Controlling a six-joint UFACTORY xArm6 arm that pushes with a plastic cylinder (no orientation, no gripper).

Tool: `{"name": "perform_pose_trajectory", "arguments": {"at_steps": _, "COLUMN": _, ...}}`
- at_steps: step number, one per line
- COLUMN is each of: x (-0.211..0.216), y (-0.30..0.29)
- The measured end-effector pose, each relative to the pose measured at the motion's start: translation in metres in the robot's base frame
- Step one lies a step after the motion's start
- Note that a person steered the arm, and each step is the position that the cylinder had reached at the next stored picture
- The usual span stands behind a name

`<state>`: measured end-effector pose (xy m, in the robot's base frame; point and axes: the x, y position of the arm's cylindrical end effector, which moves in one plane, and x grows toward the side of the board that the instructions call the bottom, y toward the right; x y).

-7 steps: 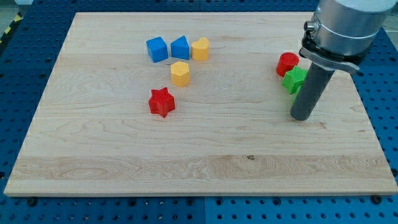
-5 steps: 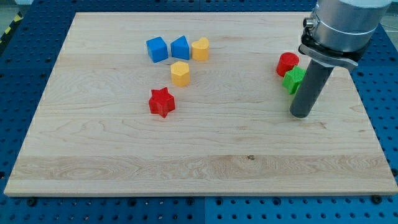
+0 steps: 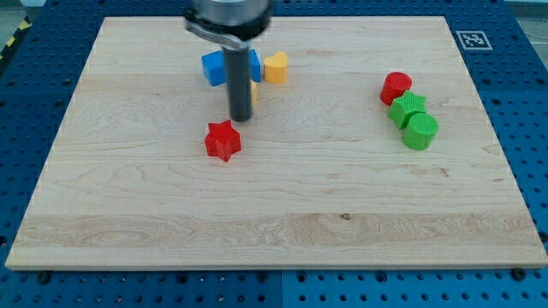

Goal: Move the red star below to the green circle

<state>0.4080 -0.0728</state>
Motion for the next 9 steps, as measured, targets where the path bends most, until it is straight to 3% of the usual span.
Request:
{"name": "perform_pose_trajectory", "arguments": {"at_steps": 1, "x": 0.003, "y": -0.064}}
{"name": "perform_pose_trajectory", "arguments": {"at_steps": 2, "x": 0.030, "y": -0.070}}
{"name": "perform_pose_trajectory", "arguments": {"at_steps": 3, "x": 0.067, "y": -0.028}}
{"name": "perform_pose_trajectory", "arguments": {"at_steps": 4, "x": 0.084, "y": 0.052}}
{"name": "perform_pose_trajectory", "arguments": {"at_steps": 5, "x": 0.085, "y": 0.094}}
{"name": "perform_pose_trajectory", "arguments": {"at_steps": 6, "x": 0.088, "y": 0.032}}
{"name": "perform_pose_trajectory", "arguments": {"at_steps": 7, "x": 0.058, "y": -0.018}}
{"name": "perform_pose_trajectory", "arguments": {"at_steps": 8, "x": 0.030, "y": -0.014}}
{"name": "perform_pose_trajectory", "arguments": {"at_steps": 9, "x": 0.029, "y": 0.025}}
